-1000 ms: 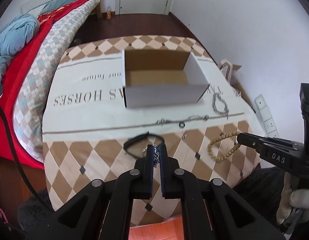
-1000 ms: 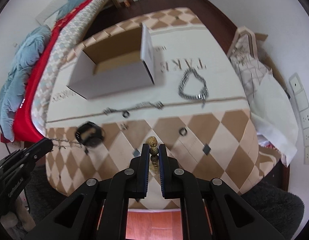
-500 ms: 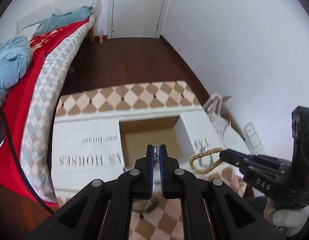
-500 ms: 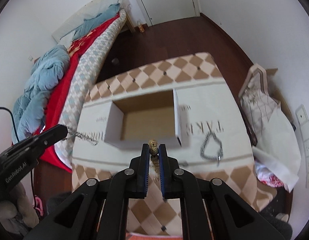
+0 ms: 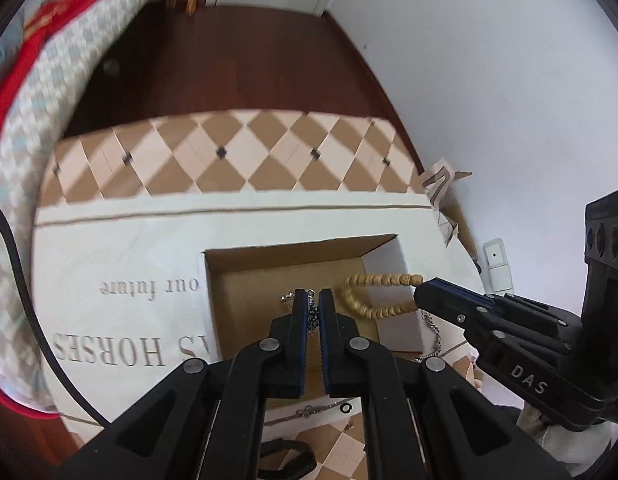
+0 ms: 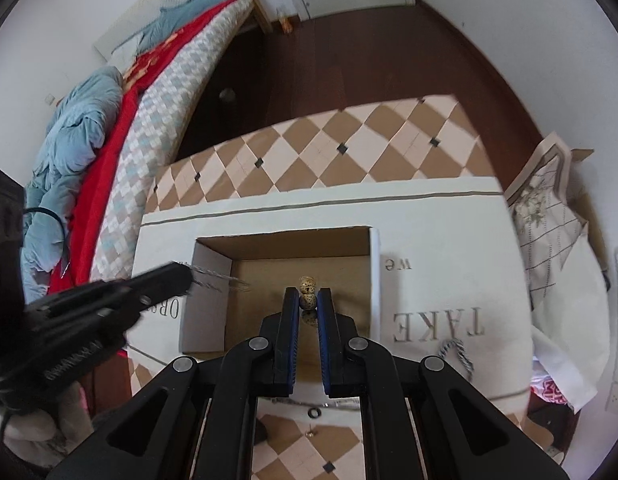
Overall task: Organize jewelry
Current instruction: 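Carry both bracelets into the white box and open both tools, then move both tools back toward the remaining jewelry, then grasp the black watch band with the left tool while the right tool grasps the silver curb chain, then lower the watch band and curb chain into the white box and release both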
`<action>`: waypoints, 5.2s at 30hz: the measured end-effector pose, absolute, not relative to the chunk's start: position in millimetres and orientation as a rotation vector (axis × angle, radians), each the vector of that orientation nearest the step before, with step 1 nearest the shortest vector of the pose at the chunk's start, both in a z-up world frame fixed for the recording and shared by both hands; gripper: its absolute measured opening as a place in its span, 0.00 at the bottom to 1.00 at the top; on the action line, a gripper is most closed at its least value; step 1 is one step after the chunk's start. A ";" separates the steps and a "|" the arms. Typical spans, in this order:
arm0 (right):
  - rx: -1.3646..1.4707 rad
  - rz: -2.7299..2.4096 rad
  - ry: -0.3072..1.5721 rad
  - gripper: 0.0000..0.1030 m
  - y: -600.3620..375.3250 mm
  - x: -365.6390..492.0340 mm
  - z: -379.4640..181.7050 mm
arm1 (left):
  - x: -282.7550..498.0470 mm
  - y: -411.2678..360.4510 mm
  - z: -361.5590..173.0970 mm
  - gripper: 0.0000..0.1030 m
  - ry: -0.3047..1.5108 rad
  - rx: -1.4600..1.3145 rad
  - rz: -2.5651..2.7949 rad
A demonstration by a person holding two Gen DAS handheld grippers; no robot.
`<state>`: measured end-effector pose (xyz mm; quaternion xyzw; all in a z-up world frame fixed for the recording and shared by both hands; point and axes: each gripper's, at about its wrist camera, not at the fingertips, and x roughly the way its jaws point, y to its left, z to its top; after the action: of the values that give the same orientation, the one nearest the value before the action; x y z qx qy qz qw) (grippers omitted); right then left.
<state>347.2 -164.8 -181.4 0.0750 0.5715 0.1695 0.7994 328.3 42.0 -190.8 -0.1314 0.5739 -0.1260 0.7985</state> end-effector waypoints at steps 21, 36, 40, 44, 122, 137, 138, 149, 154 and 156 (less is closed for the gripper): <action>-0.127 0.134 1.257 1.00 -168.7 329.2 -193.6 | 306.6 69.0 -172.6 0.99 1.111 -0.114 0.066; -0.134 0.119 1.200 1.00 -163.7 275.8 -195.2 | 251.3 58.2 -173.6 1.00 1.050 -0.041 0.118; -0.136 0.119 1.146 1.00 -164.2 261.5 -175.5 | 236.5 57.9 -161.9 1.00 1.022 -0.048 0.119; -0.131 0.118 1.095 1.00 -164.7 248.1 -154.2 | 220.7 55.0 -149.2 1.00 0.992 -0.036 0.117; 0.059 0.151 1.219 0.08 -261.3 210.6 -262.1 | 166.8 47.0 -250.0 0.06 1.218 -0.215 -0.059; 0.093 0.152 1.222 0.08 -267.0 211.3 -260.6 | 193.0 36.4 -289.6 0.19 1.323 -0.251 -0.177; 0.098 0.153 1.223 0.08 -267.1 210.9 -261.2 | 193.5 33.7 -290.8 0.15 1.328 -0.237 -0.182; 0.157 0.197 1.161 0.08 -263.5 212.9 -232.9 | 185.1 24.3 -274.6 0.03 1.249 -0.155 -0.104; 0.176 0.234 1.115 0.08 -257.6 214.7 -207.0 | 179.9 30.4 -240.4 0.03 1.160 -0.152 -0.047; 0.172 0.248 1.090 0.08 -253.2 214.7 -195.0 | 179.3 34.0 -222.2 0.03 1.122 -0.149 -0.026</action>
<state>214.7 -253.2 -195.0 0.0815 0.5163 0.1176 0.8444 179.3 34.0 -222.2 -0.0704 0.5313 -0.0122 0.8441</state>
